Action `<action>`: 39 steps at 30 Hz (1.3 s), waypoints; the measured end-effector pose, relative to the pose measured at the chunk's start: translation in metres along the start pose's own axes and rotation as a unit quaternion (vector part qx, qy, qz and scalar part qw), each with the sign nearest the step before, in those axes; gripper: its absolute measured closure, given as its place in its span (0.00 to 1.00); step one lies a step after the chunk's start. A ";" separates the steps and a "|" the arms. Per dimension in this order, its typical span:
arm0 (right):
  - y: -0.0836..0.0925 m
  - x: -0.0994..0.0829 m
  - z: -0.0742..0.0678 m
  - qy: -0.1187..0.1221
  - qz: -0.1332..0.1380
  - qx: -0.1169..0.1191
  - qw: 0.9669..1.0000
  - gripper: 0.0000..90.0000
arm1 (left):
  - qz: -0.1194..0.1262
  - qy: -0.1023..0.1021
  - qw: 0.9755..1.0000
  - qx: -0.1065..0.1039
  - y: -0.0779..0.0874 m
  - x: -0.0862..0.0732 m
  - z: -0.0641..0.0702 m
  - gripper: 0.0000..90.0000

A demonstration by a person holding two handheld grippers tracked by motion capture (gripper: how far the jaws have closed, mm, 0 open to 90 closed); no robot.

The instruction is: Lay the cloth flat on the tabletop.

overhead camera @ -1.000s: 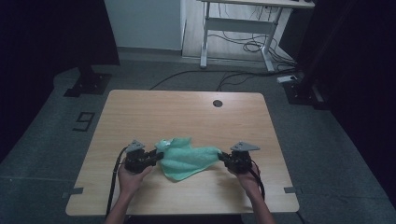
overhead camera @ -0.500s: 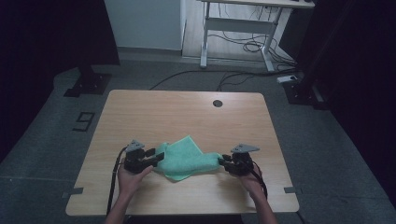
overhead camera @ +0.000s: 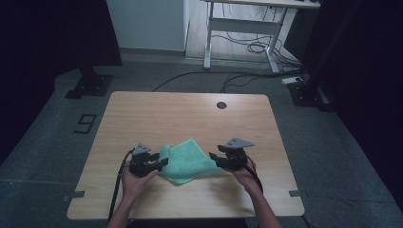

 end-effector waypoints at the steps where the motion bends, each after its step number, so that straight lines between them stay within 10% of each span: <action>1: -0.006 0.005 -0.002 0.001 -0.003 0.006 1.000 0.54 | -0.001 0.000 1.000 0.000 -0.001 0.000 0.000 0.52; 13: -0.087 0.034 -0.020 -0.004 -0.064 0.030 0.997 0.53 | -0.009 0.008 1.000 -0.009 -0.006 -0.004 -0.003 0.52; 31: -0.138 0.012 -0.025 0.022 -0.100 -0.007 0.995 0.53 | -0.012 0.009 1.000 -0.001 -0.006 -0.005 -0.006 0.52; 39: -0.134 0.013 -0.031 0.031 -0.108 -0.001 0.994 0.93 | -0.013 0.004 1.000 -0.005 -0.010 -0.006 0.000 0.52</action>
Point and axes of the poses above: each handheld gripper's, and its own axes: y roughly backward along the jaws, x roughly out of its top, z roughly to its right, the point moved 6 cm from there along -y, roughly forward along the jaws, and after that the axes turned 13 degrees about -x, right-handed, at the moved point
